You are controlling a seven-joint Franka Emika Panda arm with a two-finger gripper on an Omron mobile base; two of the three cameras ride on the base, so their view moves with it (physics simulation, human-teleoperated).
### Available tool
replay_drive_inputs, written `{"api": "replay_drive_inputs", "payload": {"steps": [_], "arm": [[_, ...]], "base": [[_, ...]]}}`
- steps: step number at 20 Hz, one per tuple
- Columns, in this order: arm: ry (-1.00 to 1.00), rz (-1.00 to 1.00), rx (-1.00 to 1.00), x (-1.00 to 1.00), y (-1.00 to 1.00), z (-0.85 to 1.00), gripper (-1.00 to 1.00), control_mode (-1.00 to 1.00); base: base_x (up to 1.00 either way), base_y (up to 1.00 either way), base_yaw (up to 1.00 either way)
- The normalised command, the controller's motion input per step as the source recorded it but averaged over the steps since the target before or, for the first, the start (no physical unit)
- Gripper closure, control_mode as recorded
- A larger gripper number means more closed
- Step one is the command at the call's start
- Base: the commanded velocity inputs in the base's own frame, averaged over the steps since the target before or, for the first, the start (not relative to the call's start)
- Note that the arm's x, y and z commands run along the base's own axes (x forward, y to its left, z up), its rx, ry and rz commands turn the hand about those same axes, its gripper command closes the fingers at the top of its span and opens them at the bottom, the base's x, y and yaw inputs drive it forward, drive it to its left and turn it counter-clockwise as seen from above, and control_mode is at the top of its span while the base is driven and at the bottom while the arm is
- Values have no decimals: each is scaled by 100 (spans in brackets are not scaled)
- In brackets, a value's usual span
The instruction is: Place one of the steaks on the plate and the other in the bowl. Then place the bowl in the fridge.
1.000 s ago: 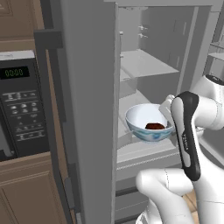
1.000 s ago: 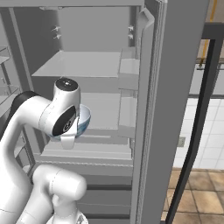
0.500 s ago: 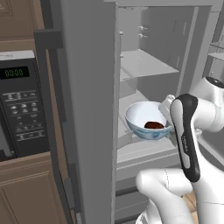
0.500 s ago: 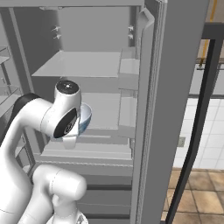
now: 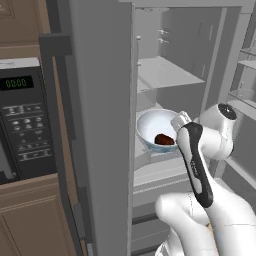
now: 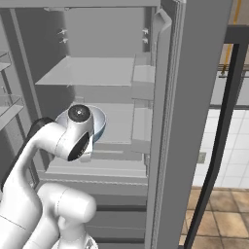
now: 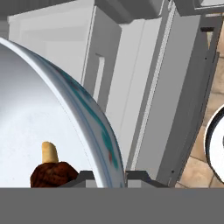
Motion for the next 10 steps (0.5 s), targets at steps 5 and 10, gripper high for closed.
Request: {"api": "replay_drive_inputs", "payload": {"steps": [5, 10], "arm": [[4, -14, 5, 100, 8, 0, 100, -100], [7, -12, 9, 100, 22, -16, 100, -100]], "base": [[0, 0, 0], [0, 0, 0]]}}
